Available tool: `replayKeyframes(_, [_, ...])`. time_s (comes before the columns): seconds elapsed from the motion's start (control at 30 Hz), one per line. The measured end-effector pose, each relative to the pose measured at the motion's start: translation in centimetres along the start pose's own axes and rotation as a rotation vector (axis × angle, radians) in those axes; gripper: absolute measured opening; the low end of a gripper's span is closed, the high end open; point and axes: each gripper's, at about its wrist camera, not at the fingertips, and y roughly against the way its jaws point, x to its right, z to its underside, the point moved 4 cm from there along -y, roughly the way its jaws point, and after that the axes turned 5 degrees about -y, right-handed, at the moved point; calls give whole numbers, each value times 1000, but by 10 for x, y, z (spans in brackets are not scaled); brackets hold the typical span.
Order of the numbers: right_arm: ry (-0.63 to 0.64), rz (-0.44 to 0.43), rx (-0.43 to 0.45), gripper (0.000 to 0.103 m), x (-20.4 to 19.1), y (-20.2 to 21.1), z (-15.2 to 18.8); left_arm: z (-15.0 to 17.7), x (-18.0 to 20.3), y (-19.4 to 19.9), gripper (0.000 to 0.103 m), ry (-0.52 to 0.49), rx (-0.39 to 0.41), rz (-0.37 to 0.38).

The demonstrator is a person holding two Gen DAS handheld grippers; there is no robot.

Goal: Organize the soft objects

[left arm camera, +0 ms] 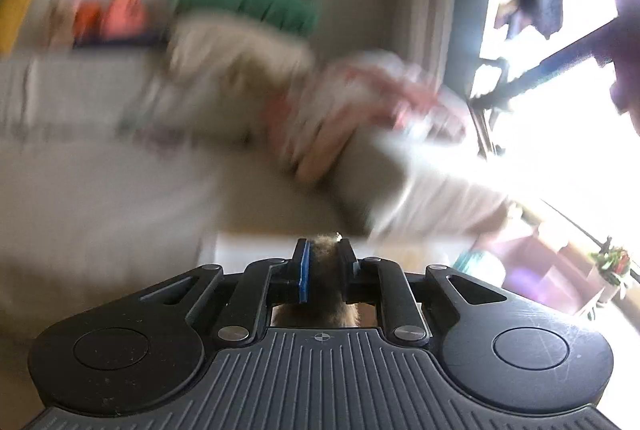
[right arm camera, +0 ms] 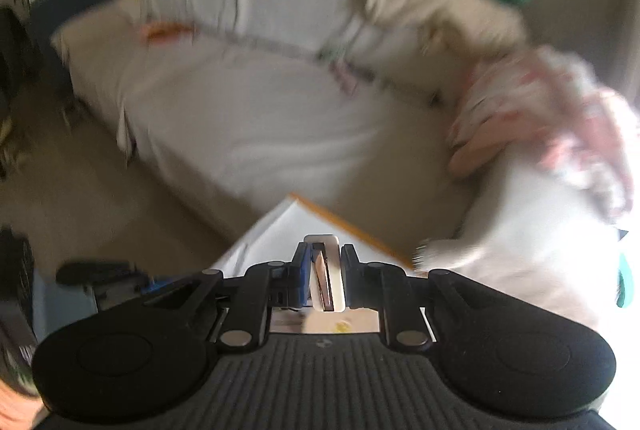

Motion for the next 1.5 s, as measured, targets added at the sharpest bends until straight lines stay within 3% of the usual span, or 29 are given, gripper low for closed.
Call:
replayKeyframes(0.2, [-77,53,210,15,49,124,36,-101,87,61,8,-131,210,142])
replayKeyframes(0.3, [-101,83,274,15,68,164,68,-124,131,84,9,-178,271,189])
replayKeyframes(0.37, [-122,86,269,15,77,175,95,-125,151,90,11,-204,274,174])
replayKeyframes(0.43, [-144,75,236,15,85,175,122,-115,158,81,13,-197,228,160])
replayKeyframes(0.53, [-180,43,167,16,85,152,155,-83,147,51,13,-156,80,155])
replayKeyframes(0.77, [-266,-33,-43,16,77,53,199,25,43,-61,13,84,-272,21])
replayKeyframes(0.9, [-263,-57,-146,16,63,0,216,67,10,-115,13,97,-388,44])
replayKeyframes(1.0, [-243,-65,-194,16,49,-29,228,77,5,-129,14,72,-420,48])
replayKeyframes(1.1, [-225,-69,-205,16,41,-50,236,86,11,-143,17,-52,-459,2])
replayKeyframes(1.13, [-214,-65,-198,16,38,-56,238,87,14,-145,21,-89,-469,-20])
replayKeyframes(1.17, [-194,-63,-188,16,35,-58,241,90,13,-148,32,-119,-471,-32])
replayKeyframes(1.23, [-136,-65,-157,17,28,-61,245,96,12,-152,35,-173,-483,-45])
replayKeyframes(1.37, [-13,-39,-73,52,20,-55,246,99,8,-147,34,-173,-466,-25])
replayKeyframes(1.5, [159,72,21,54,7,-67,233,105,3,-143,28,-194,-419,0])
